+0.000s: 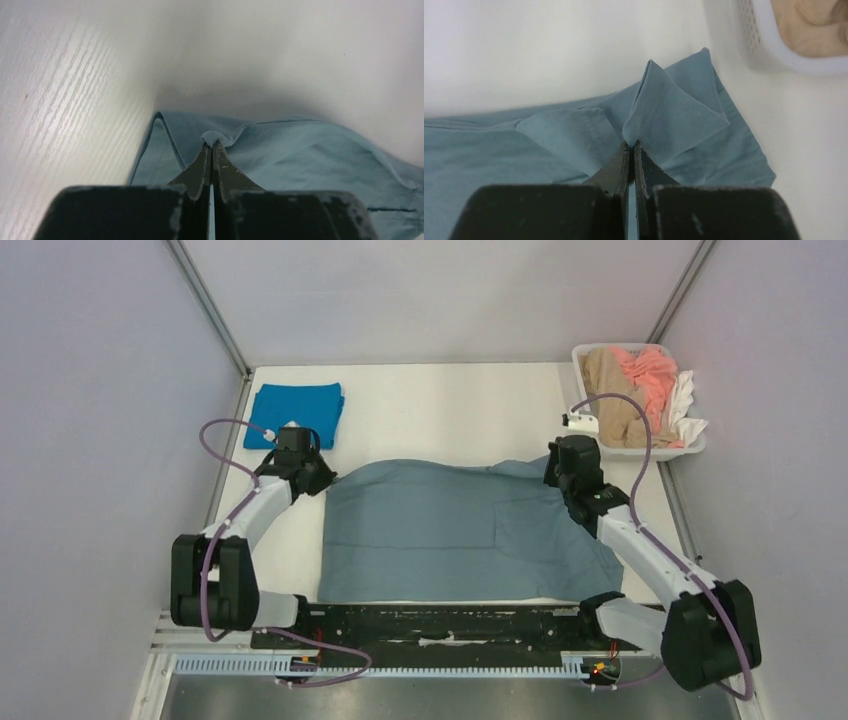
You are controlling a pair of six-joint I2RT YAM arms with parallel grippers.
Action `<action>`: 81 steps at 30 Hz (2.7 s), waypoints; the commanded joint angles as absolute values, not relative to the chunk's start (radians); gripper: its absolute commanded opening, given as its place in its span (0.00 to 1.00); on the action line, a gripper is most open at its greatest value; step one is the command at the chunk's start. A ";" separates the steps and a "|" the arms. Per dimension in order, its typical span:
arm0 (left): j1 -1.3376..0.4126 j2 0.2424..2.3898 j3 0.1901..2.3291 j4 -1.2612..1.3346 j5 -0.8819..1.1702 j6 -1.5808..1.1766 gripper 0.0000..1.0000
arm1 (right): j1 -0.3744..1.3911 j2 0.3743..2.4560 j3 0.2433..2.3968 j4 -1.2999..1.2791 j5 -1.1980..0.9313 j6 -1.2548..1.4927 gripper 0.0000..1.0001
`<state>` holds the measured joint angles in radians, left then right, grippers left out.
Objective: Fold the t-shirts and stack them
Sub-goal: Fold the other side of the tshirt into a rectangle, then rotate the tshirt 90 degrees
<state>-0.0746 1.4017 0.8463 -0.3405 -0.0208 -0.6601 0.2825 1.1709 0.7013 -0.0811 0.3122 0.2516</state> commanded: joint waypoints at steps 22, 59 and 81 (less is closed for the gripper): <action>-0.078 0.907 0.546 -0.414 -0.092 -0.761 0.02 | 0.400 0.755 0.742 -0.806 0.305 0.256 0.00; -0.340 1.293 0.636 -0.333 0.048 -0.813 0.83 | 0.371 1.054 0.497 -0.316 0.116 0.531 0.98; -0.444 1.230 0.485 -0.373 0.075 -0.950 0.84 | 0.271 1.963 1.264 -0.066 -0.137 0.421 0.98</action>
<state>-0.3733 1.2339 0.5396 -0.2832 0.0326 -0.8570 0.2707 1.7702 1.0039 -0.0929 -0.0486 0.4656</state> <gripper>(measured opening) 0.834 0.979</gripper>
